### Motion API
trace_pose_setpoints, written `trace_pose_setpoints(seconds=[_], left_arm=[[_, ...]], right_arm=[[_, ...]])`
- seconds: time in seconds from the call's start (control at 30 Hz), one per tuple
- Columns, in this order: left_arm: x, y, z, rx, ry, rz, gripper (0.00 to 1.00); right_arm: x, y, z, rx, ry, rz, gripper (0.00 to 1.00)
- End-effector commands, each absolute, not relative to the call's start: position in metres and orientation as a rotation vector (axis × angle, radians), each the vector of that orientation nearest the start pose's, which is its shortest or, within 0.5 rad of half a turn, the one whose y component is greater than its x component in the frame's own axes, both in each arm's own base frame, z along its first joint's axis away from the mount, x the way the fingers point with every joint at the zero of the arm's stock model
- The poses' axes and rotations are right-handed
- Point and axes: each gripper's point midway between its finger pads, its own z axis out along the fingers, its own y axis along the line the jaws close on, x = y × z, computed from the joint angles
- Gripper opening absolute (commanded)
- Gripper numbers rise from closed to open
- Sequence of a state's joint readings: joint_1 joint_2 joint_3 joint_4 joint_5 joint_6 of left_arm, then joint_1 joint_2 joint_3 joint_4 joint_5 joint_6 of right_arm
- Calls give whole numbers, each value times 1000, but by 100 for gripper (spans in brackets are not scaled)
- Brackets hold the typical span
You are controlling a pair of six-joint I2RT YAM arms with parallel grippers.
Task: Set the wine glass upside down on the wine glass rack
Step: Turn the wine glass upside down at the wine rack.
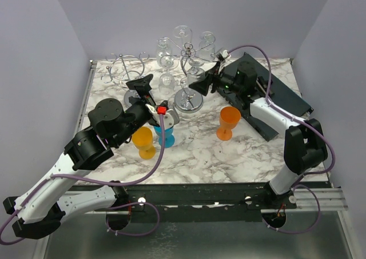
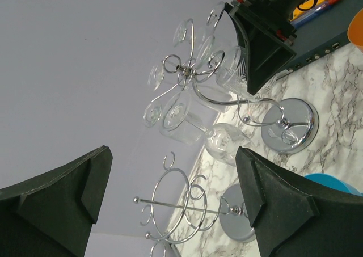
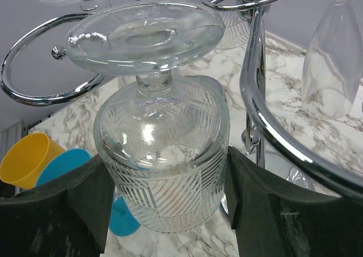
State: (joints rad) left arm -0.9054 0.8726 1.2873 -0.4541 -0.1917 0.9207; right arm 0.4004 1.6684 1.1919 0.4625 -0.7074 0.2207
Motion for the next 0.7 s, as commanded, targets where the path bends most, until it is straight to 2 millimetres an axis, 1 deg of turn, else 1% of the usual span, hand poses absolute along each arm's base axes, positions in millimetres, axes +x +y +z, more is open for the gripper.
trace_pose_setpoints(seconds=[0.0, 0.13, 0.3, 0.5, 0.67], left_arm=[[230, -184, 432, 1175, 1109, 171, 99], [229, -185, 431, 1180, 1107, 168, 99], [229, -184, 433, 1178, 1104, 169, 99], [228, -182, 435, 1171, 1103, 171, 99], [228, -181, 434, 1171, 1103, 172, 99]], right_arm=[[399, 306, 321, -717, 1343, 1017, 0], [397, 309, 329, -684, 1325, 992, 1], [398, 323, 327, -691, 1328, 962, 1], [400, 321, 336, -642, 1285, 937, 1], [399, 327, 341, -661, 1262, 944, 0]])
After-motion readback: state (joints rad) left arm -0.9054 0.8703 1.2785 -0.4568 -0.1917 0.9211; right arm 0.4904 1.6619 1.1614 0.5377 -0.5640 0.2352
